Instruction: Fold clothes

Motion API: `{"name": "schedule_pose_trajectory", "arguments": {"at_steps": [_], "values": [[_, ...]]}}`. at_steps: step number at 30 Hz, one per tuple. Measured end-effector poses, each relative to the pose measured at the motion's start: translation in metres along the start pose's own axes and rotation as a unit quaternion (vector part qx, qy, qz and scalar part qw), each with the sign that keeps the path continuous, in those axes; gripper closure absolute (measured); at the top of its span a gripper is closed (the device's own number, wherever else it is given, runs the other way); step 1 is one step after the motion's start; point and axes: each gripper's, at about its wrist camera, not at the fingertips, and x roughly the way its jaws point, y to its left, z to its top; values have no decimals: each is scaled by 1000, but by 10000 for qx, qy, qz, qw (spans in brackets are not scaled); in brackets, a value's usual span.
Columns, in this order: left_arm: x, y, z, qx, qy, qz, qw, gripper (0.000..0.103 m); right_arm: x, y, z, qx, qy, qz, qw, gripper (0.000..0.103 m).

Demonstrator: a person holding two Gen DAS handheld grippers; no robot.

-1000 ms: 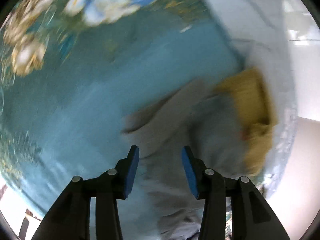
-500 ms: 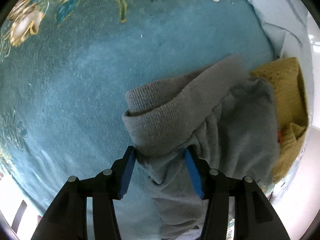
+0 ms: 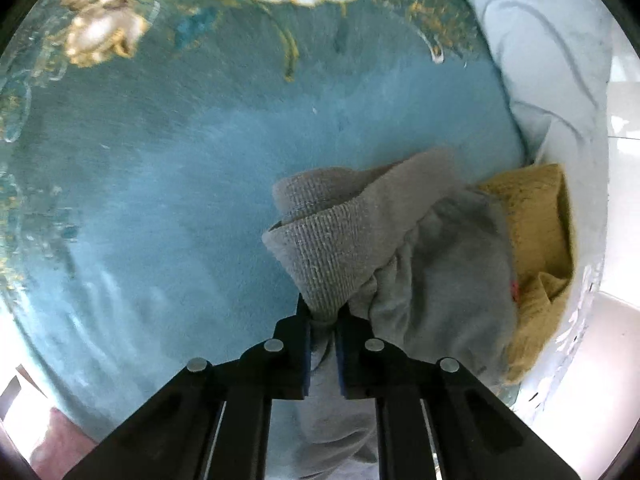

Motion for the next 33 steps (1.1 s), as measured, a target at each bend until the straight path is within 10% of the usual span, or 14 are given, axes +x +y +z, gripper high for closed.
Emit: {"name": "schedule_pose_trajectory", "arguments": {"at_steps": [9,18,22,26,33], "values": [[-58,48,7,-50,136,327,9994,94,-59,-39,4,513,-229,330,9979,100],[-19,11,14,-233,416,-255,9985,77,-28,60,85,481,-60,687,9965,95],[-32,-10,19,196,366,-1045,9937,64,-48,78,92,200,-509,1280,9903,66],[-48,-3,14,805,-37,-568,9951,61,-55,57,79,34,-933,1166,9888,54],[-18,85,-6,-938,316,-300,9946,61,35,-15,30,1618,126,1219,9792,54]]}}
